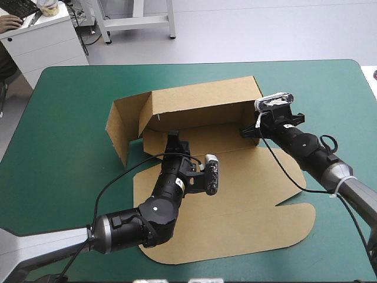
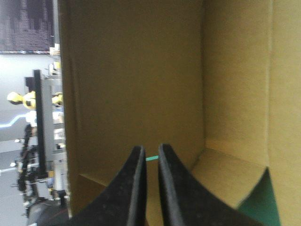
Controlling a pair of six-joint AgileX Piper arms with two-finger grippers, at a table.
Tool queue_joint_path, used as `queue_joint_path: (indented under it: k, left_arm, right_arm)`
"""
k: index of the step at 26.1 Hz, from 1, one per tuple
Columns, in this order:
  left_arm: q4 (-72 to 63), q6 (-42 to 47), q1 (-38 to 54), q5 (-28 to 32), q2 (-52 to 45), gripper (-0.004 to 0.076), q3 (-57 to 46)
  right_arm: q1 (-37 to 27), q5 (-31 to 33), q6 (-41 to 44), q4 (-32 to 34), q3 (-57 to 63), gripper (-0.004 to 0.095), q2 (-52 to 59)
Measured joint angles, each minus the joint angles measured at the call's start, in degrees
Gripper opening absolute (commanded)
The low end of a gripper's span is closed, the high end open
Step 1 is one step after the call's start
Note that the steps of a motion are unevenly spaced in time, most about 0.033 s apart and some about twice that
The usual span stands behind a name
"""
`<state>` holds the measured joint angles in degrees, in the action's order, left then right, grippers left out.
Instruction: Fold the box
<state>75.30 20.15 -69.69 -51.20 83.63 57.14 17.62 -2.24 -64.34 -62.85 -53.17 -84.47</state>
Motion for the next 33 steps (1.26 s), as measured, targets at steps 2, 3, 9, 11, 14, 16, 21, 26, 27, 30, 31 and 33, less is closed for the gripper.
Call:
queue_joint_path:
  k: [2,3,9,11,14,16,21,26,27,30,31,33]
  left_arm:
    - [-7.2,-5.0,1.2,0.1,0.0,0.0014,2.2]
    - [-12.2,-8.4,2.4,0.1,0.0,0.0014,4.0]
    - [-52.4,-35.5,16.0,-5.1,0.1,0.0014,21.1]
    - [-62.4,-39.3,23.1,-8.3,0.5,0.0014,26.4]
    - [-73.1,-40.7,36.8,-10.6,0.7,0.0014,33.1]
    - [-79.8,-40.6,45.5,-10.6,0.7,0.0014,36.4]
    - [-97.0,-40.6,68.2,-9.8,0.7,0.0014,38.1]
    - [-107.5,-40.8,86.0,-10.1,0.7,0.001,30.7]
    - [-111.0,-41.7,90.1,-9.7,0.7,0.0009,26.6]
    - [-121.4,-45.6,96.5,-8.6,0.7,0.0002,18.0]
    - [-125.3,-47.5,98.7,-8.1,0.7,0.0002,14.6]
    - [-128.6,-49.5,100.5,-7.0,0.7,0.0002,11.3]
  right_arm:
    - [0.0,0.0,0.0,0.0,0.0,-0.002,0.0]
    - [0.0,0.1,0.0,0.0,-0.1,-0.002,0.0]
    - [0.0,0.4,0.0,0.0,-0.2,-0.002,0.0]
    - [0.0,1.1,0.0,0.0,-0.2,-0.002,0.0]
    - [0.0,2.2,0.0,0.0,-0.2,-0.002,0.0]
    - [0.0,2.8,0.0,0.0,-0.2,-0.002,0.0]
    - [0.0,3.1,0.5,0.0,-0.2,-0.002,0.0]
    - [0.0,3.2,1.7,0.1,-0.2,-0.0012,0.0]
    - [0.0,2.9,2.7,0.1,-0.2,-0.0012,-0.3]
    - [0.0,2.8,3.9,0.1,-0.2,-0.0009,-1.3]
    - [0.0,3.0,4.4,0.1,-0.2,-0.0008,-1.7]
    - [-0.6,4.7,4.7,0.1,-0.7,0.0001,-1.9]
